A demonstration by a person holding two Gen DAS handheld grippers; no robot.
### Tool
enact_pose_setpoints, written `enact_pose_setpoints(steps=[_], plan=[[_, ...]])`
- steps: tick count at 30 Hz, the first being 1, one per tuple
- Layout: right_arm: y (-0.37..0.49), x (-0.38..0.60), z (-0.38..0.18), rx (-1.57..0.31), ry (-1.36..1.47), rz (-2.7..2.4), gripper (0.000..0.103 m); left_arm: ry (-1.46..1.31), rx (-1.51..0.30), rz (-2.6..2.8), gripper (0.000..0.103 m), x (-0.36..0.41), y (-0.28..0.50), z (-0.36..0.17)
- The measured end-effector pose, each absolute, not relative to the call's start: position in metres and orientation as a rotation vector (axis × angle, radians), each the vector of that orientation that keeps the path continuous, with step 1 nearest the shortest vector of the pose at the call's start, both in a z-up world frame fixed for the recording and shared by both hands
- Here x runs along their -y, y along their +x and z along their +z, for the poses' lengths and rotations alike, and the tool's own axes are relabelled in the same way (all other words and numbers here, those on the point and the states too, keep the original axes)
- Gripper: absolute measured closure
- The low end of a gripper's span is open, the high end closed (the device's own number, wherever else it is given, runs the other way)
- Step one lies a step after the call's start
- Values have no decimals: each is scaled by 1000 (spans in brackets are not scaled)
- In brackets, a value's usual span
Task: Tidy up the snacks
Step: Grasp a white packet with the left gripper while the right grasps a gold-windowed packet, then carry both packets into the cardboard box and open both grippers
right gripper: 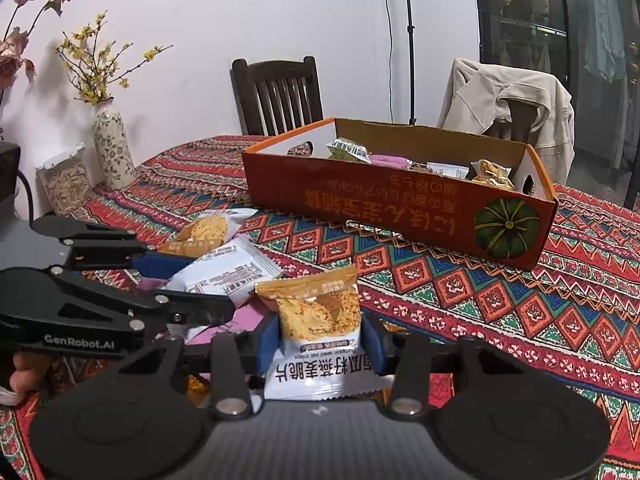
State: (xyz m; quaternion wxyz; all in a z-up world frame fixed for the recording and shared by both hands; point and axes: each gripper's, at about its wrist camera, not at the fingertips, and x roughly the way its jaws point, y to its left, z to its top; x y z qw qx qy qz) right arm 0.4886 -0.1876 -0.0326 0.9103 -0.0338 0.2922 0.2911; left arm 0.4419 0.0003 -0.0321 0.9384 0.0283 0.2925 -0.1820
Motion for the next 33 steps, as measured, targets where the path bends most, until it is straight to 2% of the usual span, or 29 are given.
enact_pose_setpoints(steps=[7, 13, 20, 26, 33], plan=[[478, 200, -19, -559, -27, 557, 62, -41, -543, -327, 62, -17, 396, 3], [412, 218, 18, -436, -73, 510, 62, -107, -497, -286, 62, -37, 314, 24], [331, 257, 34, -399, -58, 435, 62, -213, -466, -187, 62, -57, 247, 35], [289, 280, 25, -435, -35, 381, 62, -205, -455, -161, 62, -61, 228, 43], [278, 276, 24, -424, -42, 399, 62, -199, -447, -176, 62, -59, 230, 45]])
